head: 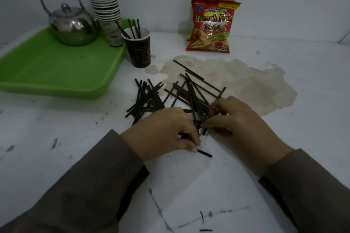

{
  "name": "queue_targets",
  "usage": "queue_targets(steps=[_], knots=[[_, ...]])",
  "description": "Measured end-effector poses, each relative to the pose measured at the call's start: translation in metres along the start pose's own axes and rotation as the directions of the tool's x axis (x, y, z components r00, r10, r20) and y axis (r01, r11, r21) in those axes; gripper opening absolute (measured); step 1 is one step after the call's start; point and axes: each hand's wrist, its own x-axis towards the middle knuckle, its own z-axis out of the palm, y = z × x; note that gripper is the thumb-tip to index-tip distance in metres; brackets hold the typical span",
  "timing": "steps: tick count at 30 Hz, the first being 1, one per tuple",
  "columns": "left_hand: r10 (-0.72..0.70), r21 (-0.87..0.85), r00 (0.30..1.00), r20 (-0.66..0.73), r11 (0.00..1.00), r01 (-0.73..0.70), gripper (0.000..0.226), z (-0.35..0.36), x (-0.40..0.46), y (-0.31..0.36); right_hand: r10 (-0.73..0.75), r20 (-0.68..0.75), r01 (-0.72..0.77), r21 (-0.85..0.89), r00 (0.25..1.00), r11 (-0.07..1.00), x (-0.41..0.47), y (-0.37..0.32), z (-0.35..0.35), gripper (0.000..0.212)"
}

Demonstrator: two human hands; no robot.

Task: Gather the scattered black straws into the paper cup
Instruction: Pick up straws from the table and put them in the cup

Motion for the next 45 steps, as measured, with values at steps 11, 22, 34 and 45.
queue_targets(steps=[11,22,34,45], knots=[[0.048,0.041,0.999,0.018,0.998,-0.048,0.019,0.009,0.003,0.0,0.268,-0.248,-0.106,0.519,0.931,0.848,0.005,-0.002,-0.013,0.013],[0.101,0.065,0.99,-0.097,0.993,-0.095,0.006,0.016,0.007,0.003,0.606,-0.007,-0.381,0.772,0.795,0.509,0.049,0.013,-0.018,0.01],[-0.437,-0.528,0.712,-0.55,0.842,0.109,0.018,-0.025,0.023,-0.022,0.665,0.308,-0.733,0.305,0.68,0.609,0.095,0.007,0.0,0.035],[-0.609,-0.469,0.682,-0.405,0.779,0.417,0.018,-0.01,0.066,-0.026,0.693,0.229,-0.681,0.54,0.684,0.495,0.081,0.021,0.006,0.025]])
